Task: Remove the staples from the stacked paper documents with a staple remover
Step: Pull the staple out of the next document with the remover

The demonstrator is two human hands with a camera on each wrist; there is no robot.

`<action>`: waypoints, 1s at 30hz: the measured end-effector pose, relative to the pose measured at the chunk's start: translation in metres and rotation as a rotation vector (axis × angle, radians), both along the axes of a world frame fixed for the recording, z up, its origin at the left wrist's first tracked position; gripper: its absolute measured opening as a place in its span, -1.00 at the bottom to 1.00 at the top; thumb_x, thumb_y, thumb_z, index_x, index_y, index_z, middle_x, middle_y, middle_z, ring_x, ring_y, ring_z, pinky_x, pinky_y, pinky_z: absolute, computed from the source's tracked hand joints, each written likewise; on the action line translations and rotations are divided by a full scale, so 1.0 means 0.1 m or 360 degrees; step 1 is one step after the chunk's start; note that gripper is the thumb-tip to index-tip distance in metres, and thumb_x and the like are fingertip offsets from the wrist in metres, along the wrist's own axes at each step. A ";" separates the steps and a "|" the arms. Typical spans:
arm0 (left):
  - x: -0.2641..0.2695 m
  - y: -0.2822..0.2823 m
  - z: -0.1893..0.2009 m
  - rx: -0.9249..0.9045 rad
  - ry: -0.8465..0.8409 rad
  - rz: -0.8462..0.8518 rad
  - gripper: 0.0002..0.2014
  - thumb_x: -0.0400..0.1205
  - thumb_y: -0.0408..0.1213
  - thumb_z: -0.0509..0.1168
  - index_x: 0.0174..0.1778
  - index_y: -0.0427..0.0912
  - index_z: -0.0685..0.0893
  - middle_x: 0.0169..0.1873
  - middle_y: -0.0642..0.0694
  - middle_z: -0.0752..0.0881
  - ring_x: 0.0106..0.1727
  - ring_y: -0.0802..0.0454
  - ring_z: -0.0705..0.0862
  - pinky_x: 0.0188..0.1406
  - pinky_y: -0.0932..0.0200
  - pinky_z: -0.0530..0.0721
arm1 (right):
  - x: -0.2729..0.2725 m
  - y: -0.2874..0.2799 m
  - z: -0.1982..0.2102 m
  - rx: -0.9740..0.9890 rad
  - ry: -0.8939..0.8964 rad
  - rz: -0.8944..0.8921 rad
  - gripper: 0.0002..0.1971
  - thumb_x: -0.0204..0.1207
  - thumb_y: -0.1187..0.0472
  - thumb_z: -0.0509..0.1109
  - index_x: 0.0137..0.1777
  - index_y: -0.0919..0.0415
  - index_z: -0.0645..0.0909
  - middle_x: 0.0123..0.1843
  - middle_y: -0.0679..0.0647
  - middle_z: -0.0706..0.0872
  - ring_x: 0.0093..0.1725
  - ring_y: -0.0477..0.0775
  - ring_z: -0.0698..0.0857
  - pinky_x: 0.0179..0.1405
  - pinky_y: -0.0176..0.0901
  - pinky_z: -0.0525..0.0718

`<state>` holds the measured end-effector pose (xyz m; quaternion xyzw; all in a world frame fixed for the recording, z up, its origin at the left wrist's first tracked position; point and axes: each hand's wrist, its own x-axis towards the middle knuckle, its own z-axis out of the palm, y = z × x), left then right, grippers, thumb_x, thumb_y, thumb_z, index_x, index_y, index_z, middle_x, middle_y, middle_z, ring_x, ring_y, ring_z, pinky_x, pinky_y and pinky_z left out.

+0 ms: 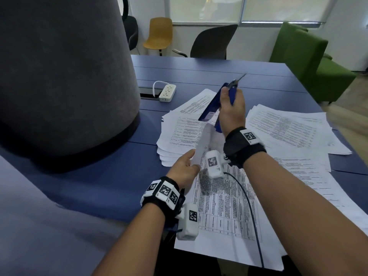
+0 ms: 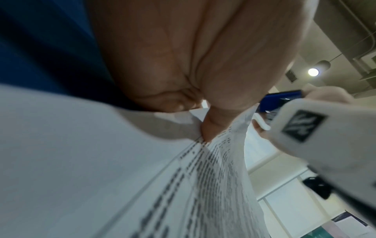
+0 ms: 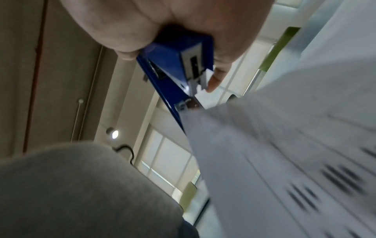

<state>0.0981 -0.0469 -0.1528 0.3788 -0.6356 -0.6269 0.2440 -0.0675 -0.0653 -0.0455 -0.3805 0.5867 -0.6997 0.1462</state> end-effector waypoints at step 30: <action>-2.05 1.04 0.50 0.0216 -0.0017 -0.0241 -0.68 0.56 -0.65 0.17 0.13 -0.35 0.70 -0.11 -0.32 0.82 -0.11 -0.31 0.79 -0.12 -0.12 0.80 | -2.14 2.82 0.89 0.1393 0.0625 -0.0410 -0.73 0.64 -0.04 0.38 0.07 0.17 0.70 -0.04 0.14 0.73 -0.09 0.14 0.69 -0.07 -0.10 0.59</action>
